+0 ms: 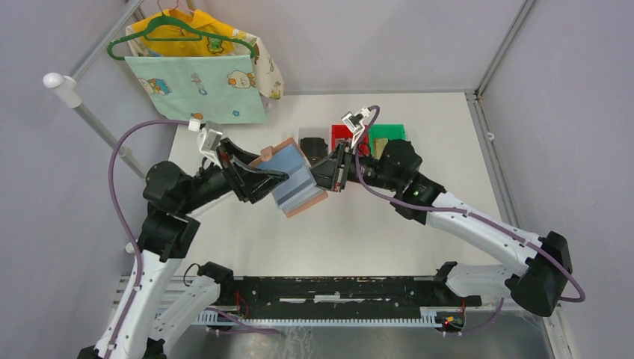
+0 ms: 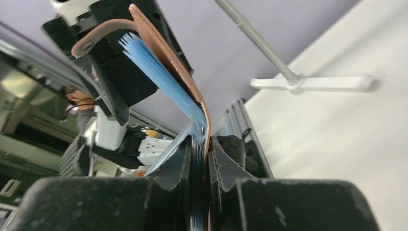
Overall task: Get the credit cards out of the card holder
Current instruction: Remove the credit card from the card holder.
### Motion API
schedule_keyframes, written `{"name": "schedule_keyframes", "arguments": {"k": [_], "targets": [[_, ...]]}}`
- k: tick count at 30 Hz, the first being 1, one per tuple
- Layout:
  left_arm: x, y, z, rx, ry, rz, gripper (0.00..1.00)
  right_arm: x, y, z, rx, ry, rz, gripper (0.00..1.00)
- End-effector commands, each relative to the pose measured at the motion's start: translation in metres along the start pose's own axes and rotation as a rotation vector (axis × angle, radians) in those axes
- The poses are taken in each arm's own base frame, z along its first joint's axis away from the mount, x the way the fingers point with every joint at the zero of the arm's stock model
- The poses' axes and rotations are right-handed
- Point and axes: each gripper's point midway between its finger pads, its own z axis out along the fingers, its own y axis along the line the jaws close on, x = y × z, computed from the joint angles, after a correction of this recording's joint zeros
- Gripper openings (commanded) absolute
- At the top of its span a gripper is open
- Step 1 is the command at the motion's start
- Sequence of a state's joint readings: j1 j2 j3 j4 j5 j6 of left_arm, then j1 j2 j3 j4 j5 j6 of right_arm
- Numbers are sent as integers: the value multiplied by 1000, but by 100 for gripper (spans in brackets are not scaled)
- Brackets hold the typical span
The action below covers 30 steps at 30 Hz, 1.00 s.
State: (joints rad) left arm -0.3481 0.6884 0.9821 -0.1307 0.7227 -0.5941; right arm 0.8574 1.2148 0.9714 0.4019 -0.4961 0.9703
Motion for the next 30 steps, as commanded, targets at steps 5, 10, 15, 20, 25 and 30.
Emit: {"name": "schedule_keyframes", "arguments": {"k": [5, 10, 15, 20, 25, 30], "targets": [[37, 8, -9, 85, 143, 276, 63, -1, -37, -15, 331, 79, -56, 0], [54, 9, -14, 120, 196, 310, 67, -3, -46, -16, 439, 108, -91, 0], [86, 31, -25, 94, 236, 412, 73, -1, -51, -11, 513, 114, -137, 0], [93, 49, -27, 30, 236, 472, 74, 8, -52, 1, 534, 143, -152, 0], [100, 43, -29, 72, 249, 459, 75, 4, -52, 8, 564, 144, -180, 0], [119, 39, -36, 132, 289, 464, 91, 2, -51, 12, 577, 142, -191, 0]]}}
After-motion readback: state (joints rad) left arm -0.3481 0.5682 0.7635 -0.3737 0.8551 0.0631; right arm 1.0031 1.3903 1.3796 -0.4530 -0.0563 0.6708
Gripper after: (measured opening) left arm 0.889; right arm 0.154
